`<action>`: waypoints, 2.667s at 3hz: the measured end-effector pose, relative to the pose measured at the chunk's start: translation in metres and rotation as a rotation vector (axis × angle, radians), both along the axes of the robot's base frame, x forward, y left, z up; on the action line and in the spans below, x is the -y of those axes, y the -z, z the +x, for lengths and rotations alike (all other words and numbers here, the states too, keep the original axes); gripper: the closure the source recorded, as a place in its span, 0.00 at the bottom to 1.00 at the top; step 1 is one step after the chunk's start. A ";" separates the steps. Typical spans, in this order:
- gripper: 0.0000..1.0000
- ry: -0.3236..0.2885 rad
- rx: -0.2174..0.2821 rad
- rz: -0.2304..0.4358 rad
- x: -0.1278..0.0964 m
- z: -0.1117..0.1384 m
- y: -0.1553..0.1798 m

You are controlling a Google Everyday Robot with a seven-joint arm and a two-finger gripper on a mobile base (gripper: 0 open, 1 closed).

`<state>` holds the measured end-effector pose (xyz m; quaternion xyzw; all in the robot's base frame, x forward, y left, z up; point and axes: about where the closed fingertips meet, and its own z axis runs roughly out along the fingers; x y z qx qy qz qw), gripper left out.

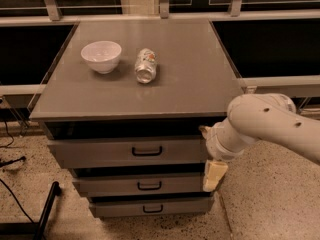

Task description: Open top drawer

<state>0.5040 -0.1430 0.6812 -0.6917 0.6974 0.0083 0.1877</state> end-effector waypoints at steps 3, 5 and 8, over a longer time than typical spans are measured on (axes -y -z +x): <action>0.00 -0.019 -0.064 -0.091 0.012 0.016 0.028; 0.00 -0.015 -0.145 -0.067 0.011 -0.013 0.028; 0.00 -0.028 -0.240 -0.050 0.013 -0.053 0.010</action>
Offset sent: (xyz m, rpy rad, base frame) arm 0.0451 -0.0249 -0.0424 -0.1314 0.0634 0.0093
